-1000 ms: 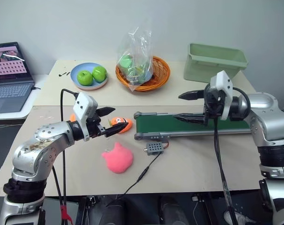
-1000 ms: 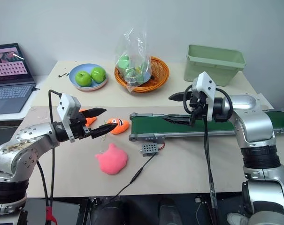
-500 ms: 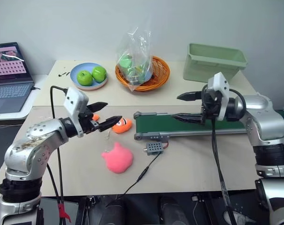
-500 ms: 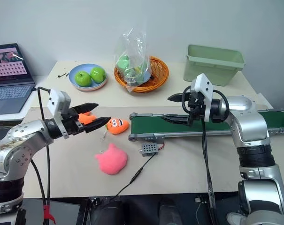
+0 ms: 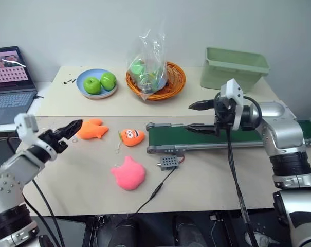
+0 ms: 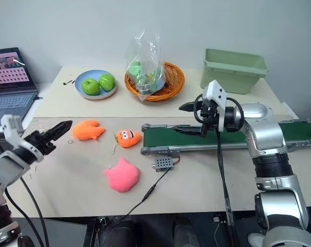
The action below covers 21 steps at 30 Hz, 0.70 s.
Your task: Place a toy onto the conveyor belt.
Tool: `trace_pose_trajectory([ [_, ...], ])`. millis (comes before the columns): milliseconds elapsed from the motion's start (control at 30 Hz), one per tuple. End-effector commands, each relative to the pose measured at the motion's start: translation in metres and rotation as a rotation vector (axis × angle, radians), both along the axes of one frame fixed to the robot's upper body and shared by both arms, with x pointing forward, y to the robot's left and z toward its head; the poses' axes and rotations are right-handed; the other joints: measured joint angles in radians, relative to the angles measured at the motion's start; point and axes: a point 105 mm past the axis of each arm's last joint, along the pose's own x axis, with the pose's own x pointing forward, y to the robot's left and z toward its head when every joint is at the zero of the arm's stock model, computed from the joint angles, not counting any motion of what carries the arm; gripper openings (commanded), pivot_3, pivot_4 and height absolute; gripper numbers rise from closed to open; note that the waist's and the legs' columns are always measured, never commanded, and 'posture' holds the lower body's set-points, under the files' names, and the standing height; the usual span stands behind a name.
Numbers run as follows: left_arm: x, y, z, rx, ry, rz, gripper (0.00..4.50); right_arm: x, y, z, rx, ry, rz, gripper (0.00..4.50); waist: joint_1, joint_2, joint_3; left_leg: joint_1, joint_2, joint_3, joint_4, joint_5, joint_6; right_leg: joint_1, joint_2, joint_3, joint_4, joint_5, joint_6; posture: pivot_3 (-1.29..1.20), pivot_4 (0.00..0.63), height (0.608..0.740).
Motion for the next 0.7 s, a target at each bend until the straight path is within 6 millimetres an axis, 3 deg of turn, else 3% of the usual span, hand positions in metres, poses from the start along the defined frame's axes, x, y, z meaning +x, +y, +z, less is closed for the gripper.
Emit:
trace_pose_trajectory([
  [33,-0.005,0.017,-0.014,-0.129,0.048,0.111,4.45,0.000,0.002,0.015,-0.001,-0.063,0.020,4.50,0.004,0.000,0.000,0.000,0.000,0.000,0.000,0.000,0.000,0.000,0.000,0.000,0.000,0.000,0.000,0.00,0.150,0.740],
  [133,-0.001,0.017,-0.030,-0.230,0.090,0.153,4.45,0.000,0.001,0.015,-0.007,-0.065,0.020,4.50,0.005,0.000,0.000,0.000,-0.001,0.000,0.000,0.000,0.000,0.001,-0.001,0.000,0.000,0.000,0.000,0.00,0.150,0.740],
  [400,0.024,0.011,-0.040,-0.424,0.094,0.185,4.45,-0.003,-0.005,0.018,-0.022,-0.075,0.002,4.50,0.001,-0.001,0.000,0.000,-0.001,0.001,0.000,0.000,-0.001,0.001,-0.001,0.000,0.000,0.000,0.000,0.00,0.150,0.740],
  [700,0.043,0.006,-0.047,-0.513,0.103,0.218,4.45,-0.006,-0.016,0.024,-0.051,-0.095,-0.037,4.50,0.001,-0.001,0.000,0.000,-0.001,0.001,0.000,0.000,-0.001,0.001,-0.001,0.000,0.000,0.000,0.000,0.00,0.150,0.740],
])
